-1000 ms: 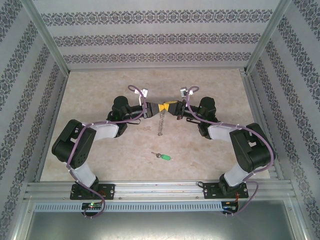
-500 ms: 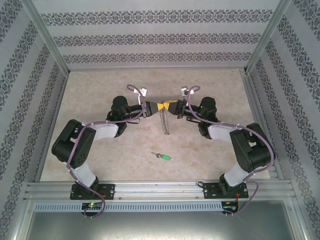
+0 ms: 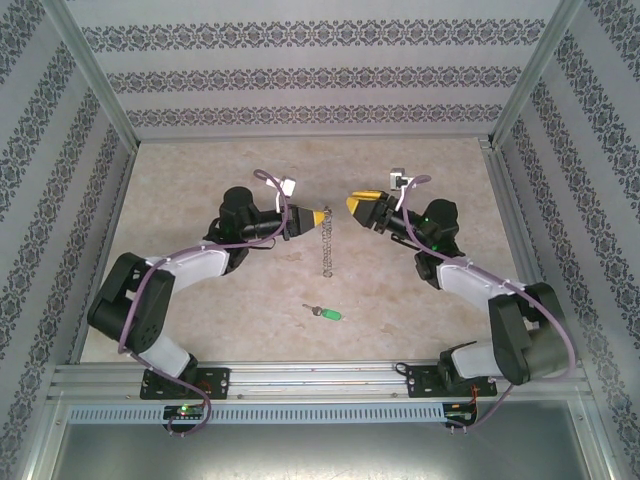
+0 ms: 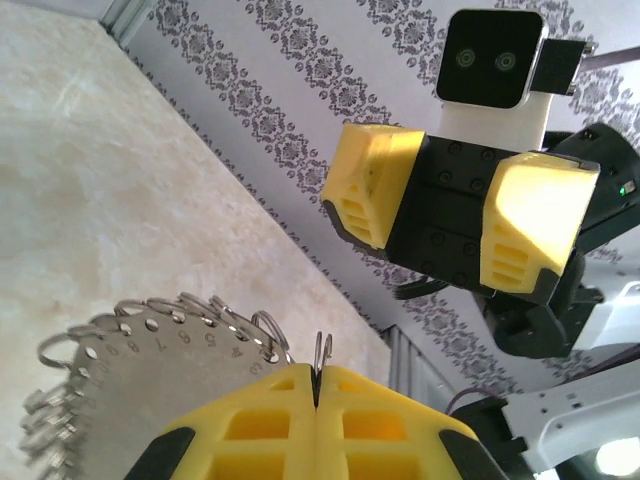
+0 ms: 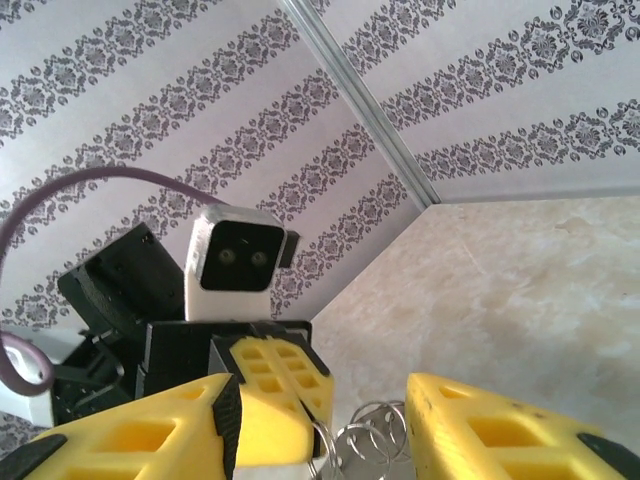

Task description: Put the keys on the keyring

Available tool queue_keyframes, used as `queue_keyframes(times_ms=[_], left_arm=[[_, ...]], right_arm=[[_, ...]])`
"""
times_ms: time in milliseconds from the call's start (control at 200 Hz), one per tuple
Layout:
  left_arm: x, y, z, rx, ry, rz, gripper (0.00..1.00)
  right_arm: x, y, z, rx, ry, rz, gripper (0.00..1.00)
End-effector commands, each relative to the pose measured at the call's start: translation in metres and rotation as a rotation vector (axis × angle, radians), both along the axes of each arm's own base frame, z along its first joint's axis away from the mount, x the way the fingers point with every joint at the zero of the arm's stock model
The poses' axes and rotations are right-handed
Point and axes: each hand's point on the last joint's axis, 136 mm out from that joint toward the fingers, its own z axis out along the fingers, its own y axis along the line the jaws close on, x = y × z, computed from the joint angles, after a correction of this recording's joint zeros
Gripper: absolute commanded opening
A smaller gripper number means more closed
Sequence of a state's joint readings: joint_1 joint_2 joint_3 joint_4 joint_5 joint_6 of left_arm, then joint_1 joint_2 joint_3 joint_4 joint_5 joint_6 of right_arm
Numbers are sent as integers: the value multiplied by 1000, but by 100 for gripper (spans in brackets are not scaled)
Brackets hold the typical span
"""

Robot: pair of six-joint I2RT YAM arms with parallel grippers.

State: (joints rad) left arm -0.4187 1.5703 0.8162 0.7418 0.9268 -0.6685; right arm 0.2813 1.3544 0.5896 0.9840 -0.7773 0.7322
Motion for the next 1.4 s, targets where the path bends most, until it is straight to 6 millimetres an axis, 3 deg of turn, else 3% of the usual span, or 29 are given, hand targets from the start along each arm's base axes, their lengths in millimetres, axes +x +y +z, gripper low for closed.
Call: queue_keyframes(times_ms=[0,360,729,1394], left_arm=[[1,3,15,87,-146,6,0],[-1,6,22,218,-330,23,0],[-12,11,48,240,-497,70,0],[-20,1,48,230,-482,-8,0]], right_arm=[[-4,-3,-14,-36,25,-24,48],[-30,24,-23,-69,2,118,46],[-26,36,-28,-71,-5,151,42],[-35,45,3,-68,-95,241,39]])
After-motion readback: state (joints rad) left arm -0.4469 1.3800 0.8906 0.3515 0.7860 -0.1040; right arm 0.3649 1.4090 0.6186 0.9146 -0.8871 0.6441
